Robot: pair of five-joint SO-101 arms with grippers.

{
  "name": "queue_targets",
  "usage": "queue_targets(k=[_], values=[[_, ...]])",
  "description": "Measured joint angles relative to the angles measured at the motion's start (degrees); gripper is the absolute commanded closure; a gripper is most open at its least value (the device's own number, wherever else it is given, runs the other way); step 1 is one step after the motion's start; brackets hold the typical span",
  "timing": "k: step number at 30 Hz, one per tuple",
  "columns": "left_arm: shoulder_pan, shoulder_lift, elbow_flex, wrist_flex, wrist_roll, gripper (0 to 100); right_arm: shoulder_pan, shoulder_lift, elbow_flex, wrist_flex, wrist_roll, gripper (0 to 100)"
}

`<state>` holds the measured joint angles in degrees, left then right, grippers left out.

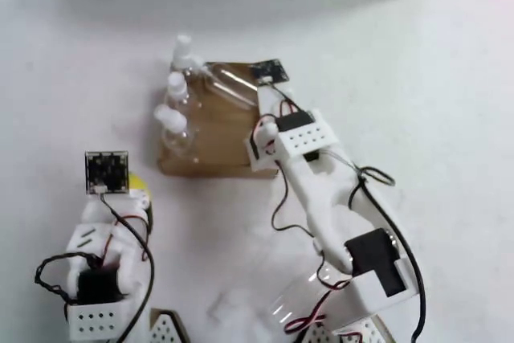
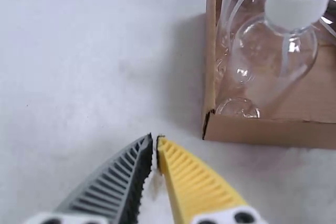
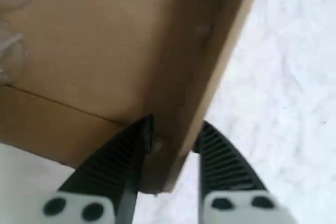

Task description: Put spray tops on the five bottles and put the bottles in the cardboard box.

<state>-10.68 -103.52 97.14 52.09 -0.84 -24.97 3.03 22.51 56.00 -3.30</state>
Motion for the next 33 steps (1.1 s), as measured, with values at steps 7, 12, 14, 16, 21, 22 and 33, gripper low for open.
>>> queue_targets(k=[7, 12, 14, 16, 21, 22, 33], values=[[0.0, 0.0, 0.0, 0.0, 0.0, 98, 0.0, 0.4, 0.0, 0.0, 0.0, 96.1], [0.0, 0.0, 0.0, 0.0, 0.0, 98, -0.2, 0.4, 0.0, 1.1, 0.0, 96.1], [0.0, 0.0, 0.0, 0.0, 0.0, 98, -0.7, 0.4, 0.0, 1.8, -0.1, 96.1], [0.0, 0.0, 0.0, 0.0, 0.0, 98, -1.3, 0.4, 0.0, 2.8, -0.1, 96.1], [0.0, 0.0, 0.0, 0.0, 0.0, 98, -2.3, 0.4, -0.1, 4.0, -0.2, 96.1], [0.0, 0.0, 0.0, 0.0, 0.0, 98, -2.4, 0.4, -0.1, 4.0, -0.2, 96.1], [0.0, 0.0, 0.0, 0.0, 0.0, 98, -2.9, 0.4, -0.3, 7.8, -6.0, 96.1]])
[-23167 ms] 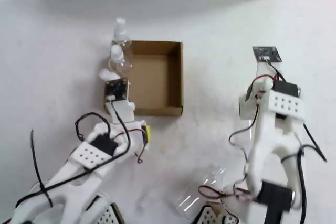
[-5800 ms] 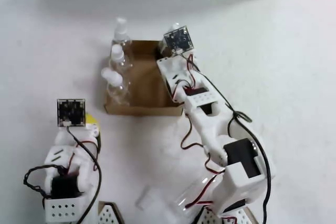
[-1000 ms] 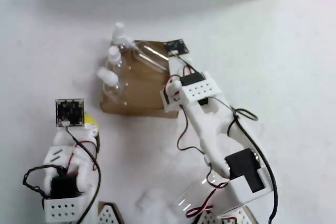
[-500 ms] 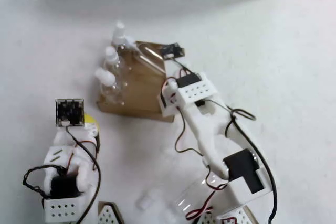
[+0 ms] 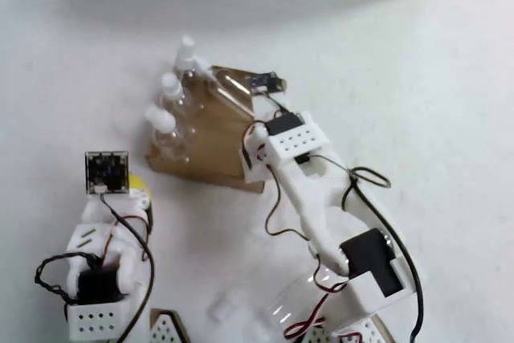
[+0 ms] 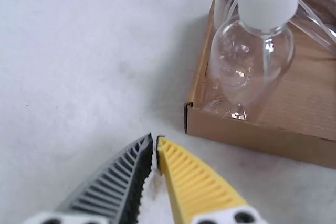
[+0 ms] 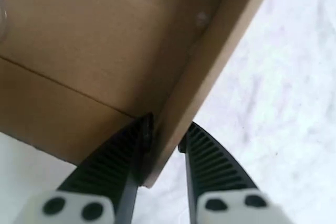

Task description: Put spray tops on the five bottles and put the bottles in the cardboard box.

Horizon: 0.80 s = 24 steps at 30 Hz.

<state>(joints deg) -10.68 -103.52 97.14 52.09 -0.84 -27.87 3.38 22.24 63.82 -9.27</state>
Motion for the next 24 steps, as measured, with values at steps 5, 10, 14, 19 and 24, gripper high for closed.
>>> queue_targets(k=[5, 10, 14, 19, 24], values=[[0.0, 0.0, 0.0, 0.0, 0.0, 98, -0.4, 0.0, 0.0, 2.1, -3.6, 96.1], [0.0, 0.0, 0.0, 0.0, 0.0, 98, -2.5, 0.0, 0.0, 3.9, -4.3, 95.6], [0.0, 0.0, 0.0, 0.0, 0.0, 98, -3.3, 0.0, 0.0, 4.3, -4.3, 95.5], [0.0, 0.0, 0.0, 0.0, 0.0, 98, -3.3, 0.0, 0.0, 4.4, -4.3, 94.8], [0.0, 0.0, 0.0, 0.0, 0.0, 98, -3.4, 0.0, 0.0, 4.4, -4.3, 81.0]])
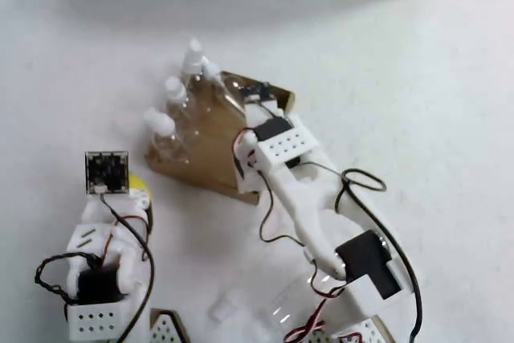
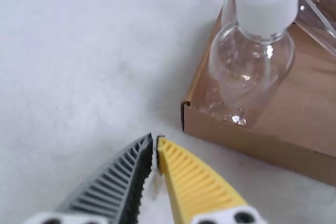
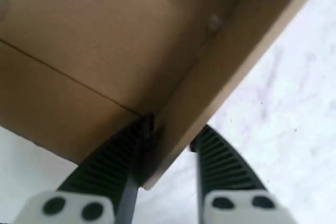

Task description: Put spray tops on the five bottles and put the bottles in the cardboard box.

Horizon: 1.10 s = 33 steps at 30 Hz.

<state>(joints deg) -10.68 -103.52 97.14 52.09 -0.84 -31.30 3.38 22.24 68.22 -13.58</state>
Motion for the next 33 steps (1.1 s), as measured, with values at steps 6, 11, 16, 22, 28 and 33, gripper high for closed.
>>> queue_targets(k=[6, 11, 16, 22, 28, 33], values=[[0.0, 0.0, 0.0, 0.0, 0.0, 98, 0.0, -0.3, -0.6, 2.5, 0.0, 83.2], [0.0, 0.0, 0.0, 0.0, 0.0, 98, -0.3, -6.4, -0.5, 6.5, 0.2, 83.6], [0.0, 0.0, 0.0, 0.0, 0.0, 98, 0.3, -12.9, -0.5, 10.2, 0.2, 78.3], [0.0, 0.0, 0.0, 0.0, 0.0, 98, 6.7, -17.1, -1.5, 13.0, 3.8, 92.1], [0.0, 0.0, 0.0, 0.0, 0.0, 98, 17.9, -17.7, -7.5, 13.2, 9.2, 97.8], [0.0, 0.0, 0.0, 0.0, 0.0, 98, 22.2, -11.5, -14.2, 11.4, 11.4, 98.2]])
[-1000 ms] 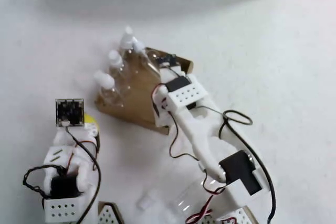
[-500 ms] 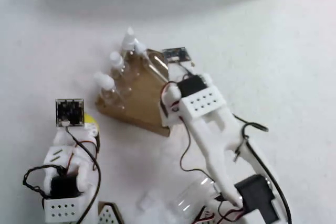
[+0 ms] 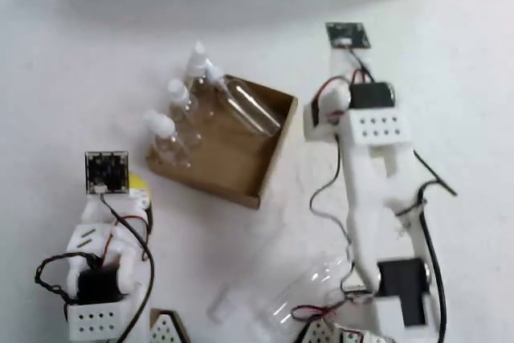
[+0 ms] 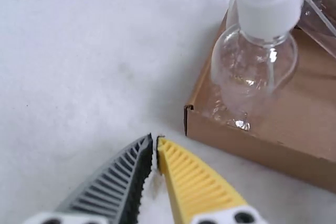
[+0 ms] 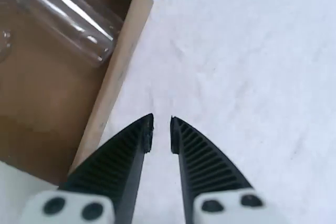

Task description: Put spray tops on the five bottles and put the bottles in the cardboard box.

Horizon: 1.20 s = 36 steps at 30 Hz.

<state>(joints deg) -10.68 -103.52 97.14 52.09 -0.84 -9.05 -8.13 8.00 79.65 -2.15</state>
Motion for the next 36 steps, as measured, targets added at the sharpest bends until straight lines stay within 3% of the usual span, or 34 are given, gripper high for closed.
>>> queue_targets(k=[19, 28, 36], values=[[0.0, 0.0, 0.0, 0.0, 0.0, 98, 2.0, 46.2, -45.2, -0.2, -0.1, 98.2], [0.0, 0.0, 0.0, 0.0, 0.0, 98, 2.0, 65.1, -68.6, -0.1, -8.1, 98.2], [0.0, 0.0, 0.0, 0.0, 0.0, 98, 0.9, 70.8, -79.5, 11.5, -8.3, 98.2]])
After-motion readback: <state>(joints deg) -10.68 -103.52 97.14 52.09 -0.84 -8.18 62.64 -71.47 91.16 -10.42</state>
